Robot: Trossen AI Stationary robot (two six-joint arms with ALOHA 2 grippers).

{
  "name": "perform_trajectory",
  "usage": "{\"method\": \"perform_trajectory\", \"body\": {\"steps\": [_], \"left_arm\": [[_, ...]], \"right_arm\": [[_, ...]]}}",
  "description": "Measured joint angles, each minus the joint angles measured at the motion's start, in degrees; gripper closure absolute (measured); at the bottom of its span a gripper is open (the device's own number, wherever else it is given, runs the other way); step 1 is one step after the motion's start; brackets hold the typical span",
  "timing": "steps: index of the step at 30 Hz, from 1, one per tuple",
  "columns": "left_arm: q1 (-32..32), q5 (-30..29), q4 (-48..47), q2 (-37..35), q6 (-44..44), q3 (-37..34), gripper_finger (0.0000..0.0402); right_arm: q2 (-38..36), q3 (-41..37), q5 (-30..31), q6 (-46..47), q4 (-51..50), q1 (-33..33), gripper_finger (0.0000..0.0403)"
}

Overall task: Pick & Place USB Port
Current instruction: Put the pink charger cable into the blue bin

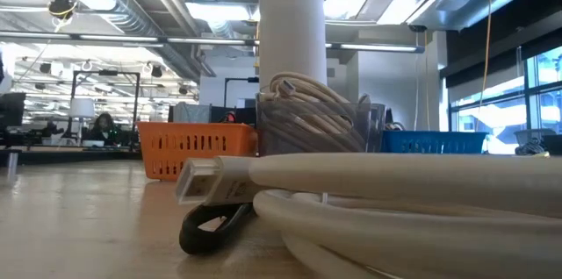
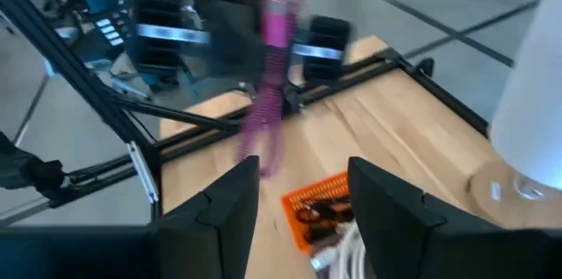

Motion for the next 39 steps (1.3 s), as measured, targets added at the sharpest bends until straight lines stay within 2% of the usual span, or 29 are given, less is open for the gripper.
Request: {"method": "perform_trajectory", "body": {"steps": [6, 16, 28, 32, 39], "left_arm": [[5.0, 6.8, 1.4, 0.8, -2.7, 0.9, 0.0395], [5.7, 13.6, 0.2, 4.1, -0.9, 6.8, 0.0396], [5.1, 14.6, 0.5, 6.0, -1.9, 7.5, 0.0396], [5.0, 14.8, 0.3, 6.2, -1.9, 7.5, 0.0396], [5.0, 16.7, 1.0, 6.1, -2.0, 7.5, 0.0396]], "right_arm": [[2.0, 0.0, -0.2, -3.4, 5.2, 0.0, 0.0226], [5.6, 0.0, -0.3, -8.0, 11.0, -1.3, 0.0226], [5.9, 0.0, -2.0, -9.2, 13.5, -3.6, 0.0229], [6.4, 0.0, -4.8, -9.0, 14.2, -4.9, 0.0255], [7.2, 0.1, -7.5, -9.0, 14.5, -5.8, 0.0332]]}}
